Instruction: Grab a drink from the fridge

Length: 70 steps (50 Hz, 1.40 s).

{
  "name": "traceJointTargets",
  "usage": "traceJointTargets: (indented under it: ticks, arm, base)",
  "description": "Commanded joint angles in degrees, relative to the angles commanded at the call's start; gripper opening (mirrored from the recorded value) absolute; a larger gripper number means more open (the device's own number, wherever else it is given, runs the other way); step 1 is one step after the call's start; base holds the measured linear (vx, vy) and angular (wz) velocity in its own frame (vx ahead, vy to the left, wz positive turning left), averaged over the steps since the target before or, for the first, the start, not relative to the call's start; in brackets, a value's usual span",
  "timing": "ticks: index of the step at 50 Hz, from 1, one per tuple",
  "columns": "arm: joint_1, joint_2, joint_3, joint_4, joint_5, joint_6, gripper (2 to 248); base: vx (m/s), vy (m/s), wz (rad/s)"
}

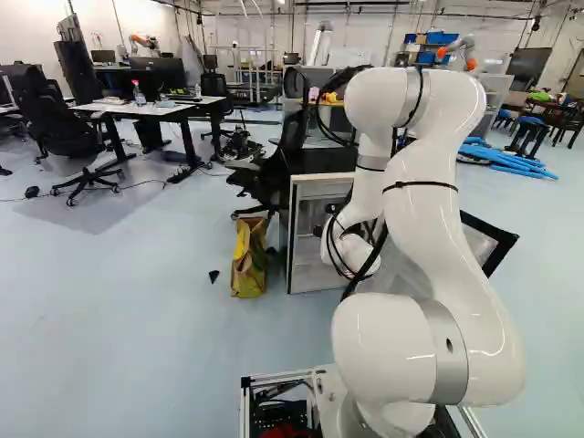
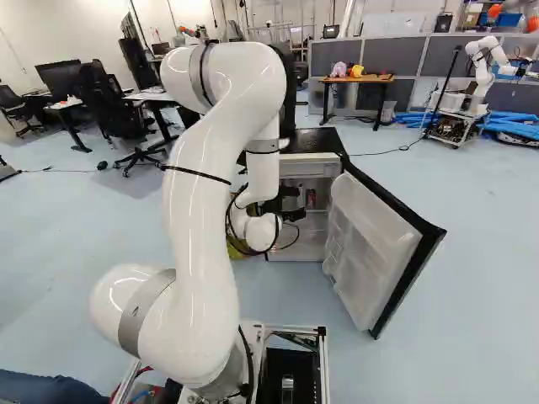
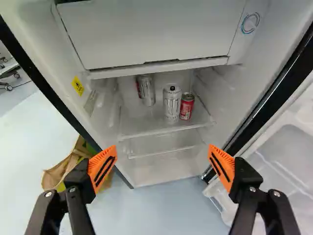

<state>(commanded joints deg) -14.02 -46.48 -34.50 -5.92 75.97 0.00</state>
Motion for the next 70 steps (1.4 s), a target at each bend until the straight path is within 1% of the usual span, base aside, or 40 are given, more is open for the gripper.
traceJointTargets:
  ticks: [33,70]
  arm:
    - [-1.2,-8.8,-8.1,-1.0,3.0,0.0,247]
    - [-2.6,-18.6,-18.1,-2.1,7.6,0.0,247]
  base:
    - [0.000,0.000,0.000]
    - [0.000,0.000,0.000]
